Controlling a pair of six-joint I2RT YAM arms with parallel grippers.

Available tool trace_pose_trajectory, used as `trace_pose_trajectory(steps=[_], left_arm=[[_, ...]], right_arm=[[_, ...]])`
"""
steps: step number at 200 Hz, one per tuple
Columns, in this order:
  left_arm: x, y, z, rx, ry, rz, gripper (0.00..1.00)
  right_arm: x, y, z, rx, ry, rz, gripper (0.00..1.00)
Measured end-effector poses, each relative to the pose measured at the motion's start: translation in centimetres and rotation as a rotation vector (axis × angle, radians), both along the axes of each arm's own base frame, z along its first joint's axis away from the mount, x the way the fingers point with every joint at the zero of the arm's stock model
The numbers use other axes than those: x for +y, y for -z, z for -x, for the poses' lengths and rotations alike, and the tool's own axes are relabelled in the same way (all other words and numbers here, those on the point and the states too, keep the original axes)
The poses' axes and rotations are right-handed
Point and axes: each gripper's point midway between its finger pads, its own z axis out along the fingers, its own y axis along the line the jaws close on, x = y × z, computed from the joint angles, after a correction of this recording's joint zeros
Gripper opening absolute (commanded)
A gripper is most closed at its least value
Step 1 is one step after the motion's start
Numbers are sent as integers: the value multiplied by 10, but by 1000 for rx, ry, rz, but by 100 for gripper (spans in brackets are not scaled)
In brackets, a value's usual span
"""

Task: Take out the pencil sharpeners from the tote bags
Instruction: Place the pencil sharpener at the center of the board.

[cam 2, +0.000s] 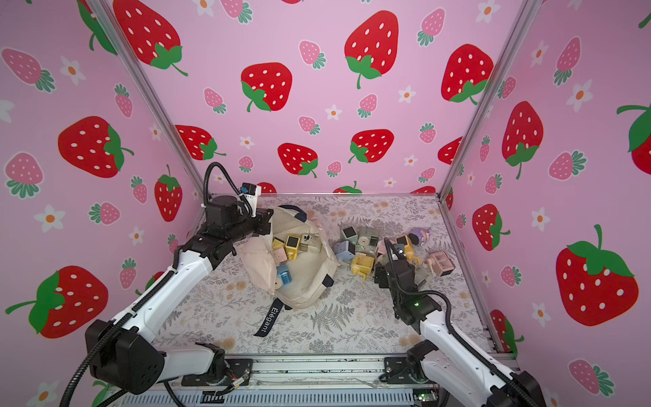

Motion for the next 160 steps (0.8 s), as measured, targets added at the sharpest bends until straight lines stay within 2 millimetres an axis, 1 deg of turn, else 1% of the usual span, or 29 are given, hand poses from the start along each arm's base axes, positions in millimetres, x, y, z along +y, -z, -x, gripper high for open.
trace_pose_trajectory(steps=[9, 22, 43, 53, 73, 102, 121, 134, 160], left_arm=[[0, 0, 0, 0, 0, 1, 0], [0, 1, -1, 2, 0, 1, 0], [-2, 3, -5, 5, 0, 0, 0], [-2, 4, -8, 7, -1, -1, 0], [-3, 6, -13, 10, -5, -4, 0], [-2, 5, -16, 8, -15, -9, 0], [-2, 5, -17, 9, -17, -11, 0], [-2, 5, -19, 12, -17, -11, 0], [-3, 7, -22, 17, -18, -12, 0]], right_arm=[[-8, -3, 2, -9, 34, 9, 47], [-25, -6, 7, -18, 104, 33, 46], [-52, -16, 16, -61, 211, 37, 38], [-69, -20, 21, -91, 277, 29, 35], [-104, -14, 32, -100, 411, 21, 35], [-140, -12, 44, -93, 560, 20, 35], [-162, -2, 49, -49, 658, 22, 36], [-179, 10, 53, 6, 729, 16, 36], [-199, 30, 63, 97, 819, -25, 36]])
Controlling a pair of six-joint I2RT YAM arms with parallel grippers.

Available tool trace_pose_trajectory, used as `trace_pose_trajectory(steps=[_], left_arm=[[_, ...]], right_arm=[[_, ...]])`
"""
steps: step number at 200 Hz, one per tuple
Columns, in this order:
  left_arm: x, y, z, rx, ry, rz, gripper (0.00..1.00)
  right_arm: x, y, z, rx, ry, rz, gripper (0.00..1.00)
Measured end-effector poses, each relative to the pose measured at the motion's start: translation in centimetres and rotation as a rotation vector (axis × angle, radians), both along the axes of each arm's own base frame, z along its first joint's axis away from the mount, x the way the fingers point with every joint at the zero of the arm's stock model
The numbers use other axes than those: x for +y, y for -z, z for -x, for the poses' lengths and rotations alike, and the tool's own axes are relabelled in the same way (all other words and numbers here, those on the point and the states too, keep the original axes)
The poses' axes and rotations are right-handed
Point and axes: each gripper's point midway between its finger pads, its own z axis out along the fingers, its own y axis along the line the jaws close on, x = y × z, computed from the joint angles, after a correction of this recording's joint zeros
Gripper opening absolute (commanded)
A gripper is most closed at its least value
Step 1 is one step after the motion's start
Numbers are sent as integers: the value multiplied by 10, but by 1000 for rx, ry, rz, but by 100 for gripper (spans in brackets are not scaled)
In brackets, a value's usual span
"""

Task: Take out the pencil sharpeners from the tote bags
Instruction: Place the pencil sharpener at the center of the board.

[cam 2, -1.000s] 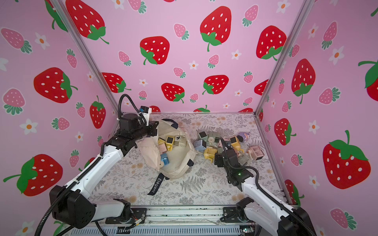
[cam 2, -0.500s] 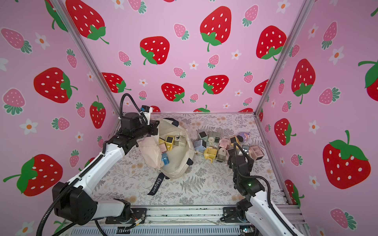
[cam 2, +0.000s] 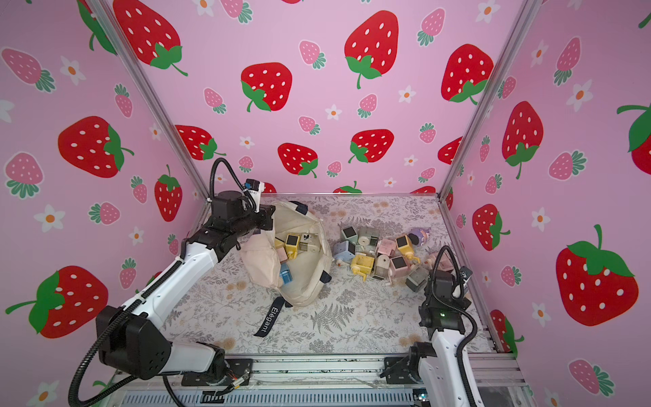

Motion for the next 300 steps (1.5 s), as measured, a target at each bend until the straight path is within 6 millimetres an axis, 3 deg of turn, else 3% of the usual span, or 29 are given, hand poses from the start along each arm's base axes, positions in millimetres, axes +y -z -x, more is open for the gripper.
trace_pose_trajectory(steps=[50, 92, 136, 155, 227, 300], left_arm=[[-4, 4, -7, 14, 9, 2, 0], [-4, 4, -7, 16, 12, 3, 0], [-4, 4, -7, 16, 13, 3, 0], [-4, 5, -7, 17, 12, 2, 0], [-4, 5, -7, 17, 13, 3, 0], [-4, 4, -6, 16, 12, 2, 0]], right_arm=[[-19, 23, 11, 71, 97, -122, 39], [-8, 36, 1, 134, 35, -202, 49], [3, 41, -14, 177, -43, -255, 51], [7, 45, -16, 191, -67, -272, 64], [15, 49, -20, 200, -114, -304, 88], [21, 48, -29, 175, -145, -331, 95]])
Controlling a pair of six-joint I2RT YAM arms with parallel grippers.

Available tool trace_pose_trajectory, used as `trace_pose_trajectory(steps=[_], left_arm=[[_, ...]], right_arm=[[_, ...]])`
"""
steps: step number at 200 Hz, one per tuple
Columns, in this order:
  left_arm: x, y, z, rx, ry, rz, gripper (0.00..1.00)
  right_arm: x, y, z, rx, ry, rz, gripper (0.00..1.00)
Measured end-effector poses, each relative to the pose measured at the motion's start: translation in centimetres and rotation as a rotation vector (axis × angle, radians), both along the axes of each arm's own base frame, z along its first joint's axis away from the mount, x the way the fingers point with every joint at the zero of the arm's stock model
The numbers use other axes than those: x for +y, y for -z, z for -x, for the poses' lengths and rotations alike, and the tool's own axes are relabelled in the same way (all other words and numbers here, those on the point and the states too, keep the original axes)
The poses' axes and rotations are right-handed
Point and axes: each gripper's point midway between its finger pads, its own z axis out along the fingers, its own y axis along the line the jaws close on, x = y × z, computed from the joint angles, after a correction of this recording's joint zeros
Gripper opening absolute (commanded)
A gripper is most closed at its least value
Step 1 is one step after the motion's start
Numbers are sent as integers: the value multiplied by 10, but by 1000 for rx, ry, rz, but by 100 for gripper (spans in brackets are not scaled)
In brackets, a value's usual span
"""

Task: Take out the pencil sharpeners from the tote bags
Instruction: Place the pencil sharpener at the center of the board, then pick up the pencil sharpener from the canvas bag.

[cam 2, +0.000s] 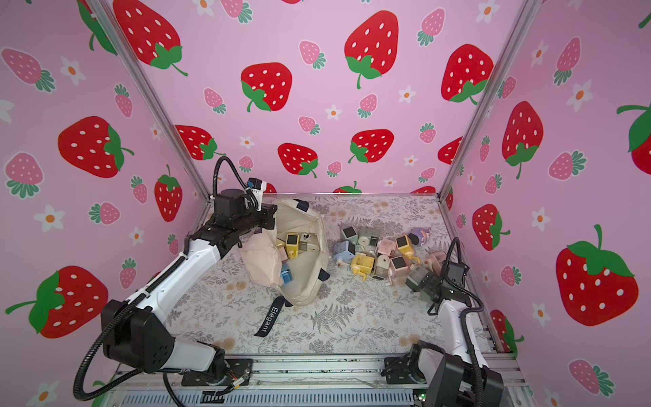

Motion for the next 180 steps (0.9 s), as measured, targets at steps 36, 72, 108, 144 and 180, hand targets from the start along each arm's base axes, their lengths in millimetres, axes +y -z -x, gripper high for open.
trace_pose_trajectory(steps=[36, 72, 108, 144, 180], left_arm=[[1, -1, 1, -1, -6, -4, 0], [4, -4, 2, -10, -16, -9, 0], [5, -5, 3, -9, -20, -11, 0], [5, -4, 3, -6, -21, -14, 0], [5, -4, 3, -7, -21, -16, 0]], right_arm=[[5, -31, -6, -129, -21, 31, 92], [53, -80, -21, -335, -205, 52, 86], [146, -112, -26, -483, -540, -15, 84], [251, -123, -20, -528, -900, -36, 83], [360, -128, 2, -548, -1253, 66, 85]])
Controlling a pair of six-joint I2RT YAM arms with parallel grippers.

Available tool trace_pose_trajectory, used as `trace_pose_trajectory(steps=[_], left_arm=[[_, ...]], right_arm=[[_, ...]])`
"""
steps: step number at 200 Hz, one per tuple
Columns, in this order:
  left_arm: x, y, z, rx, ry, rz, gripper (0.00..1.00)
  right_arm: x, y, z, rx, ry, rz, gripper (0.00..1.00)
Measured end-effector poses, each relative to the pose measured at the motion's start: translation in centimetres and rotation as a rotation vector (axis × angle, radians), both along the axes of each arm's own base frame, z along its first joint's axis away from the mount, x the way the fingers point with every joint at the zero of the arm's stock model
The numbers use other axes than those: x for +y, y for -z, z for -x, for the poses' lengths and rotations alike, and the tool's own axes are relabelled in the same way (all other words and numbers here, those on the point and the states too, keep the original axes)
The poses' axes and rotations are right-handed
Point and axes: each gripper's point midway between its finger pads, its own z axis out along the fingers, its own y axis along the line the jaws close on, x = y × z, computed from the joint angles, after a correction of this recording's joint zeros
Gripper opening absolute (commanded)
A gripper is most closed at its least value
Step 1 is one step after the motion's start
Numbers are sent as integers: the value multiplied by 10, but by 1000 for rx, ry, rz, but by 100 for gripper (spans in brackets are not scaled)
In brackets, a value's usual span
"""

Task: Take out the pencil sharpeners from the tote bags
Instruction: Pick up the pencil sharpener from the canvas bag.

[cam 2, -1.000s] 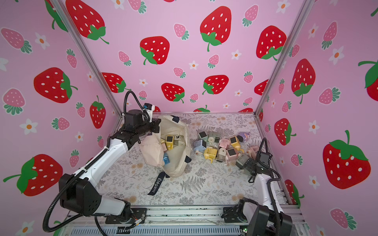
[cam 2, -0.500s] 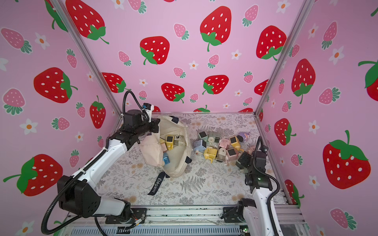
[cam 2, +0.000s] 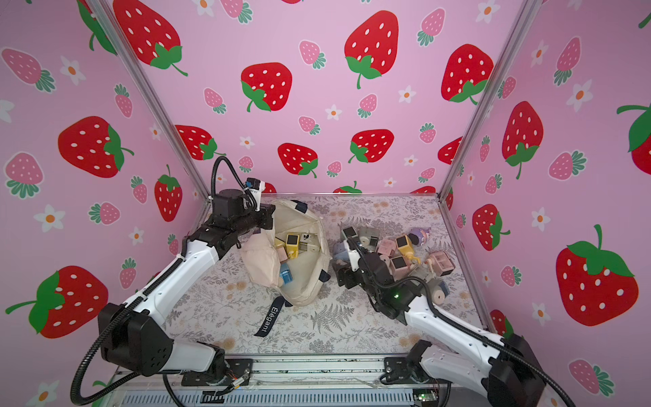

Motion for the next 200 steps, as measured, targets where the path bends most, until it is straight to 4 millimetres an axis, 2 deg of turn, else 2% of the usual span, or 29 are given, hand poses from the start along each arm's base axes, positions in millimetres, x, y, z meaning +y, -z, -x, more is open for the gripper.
trace_pose_trajectory(steps=[27, 48, 130, 200], left_arm=[[0, 0, 0, 0, 0, 0, 0], [0, 0, 0, 0, 1, 0, 0], [1, -3, 7, -9, 6, 5, 0], [0, -3, 7, -23, 14, 5, 0]], right_arm=[[64, -12, 16, -112, -155, 73, 86], [93, -13, 22, -160, -215, 99, 86], [146, 19, 2, -167, -264, 165, 84], [167, 49, -18, -102, -264, 180, 85]])
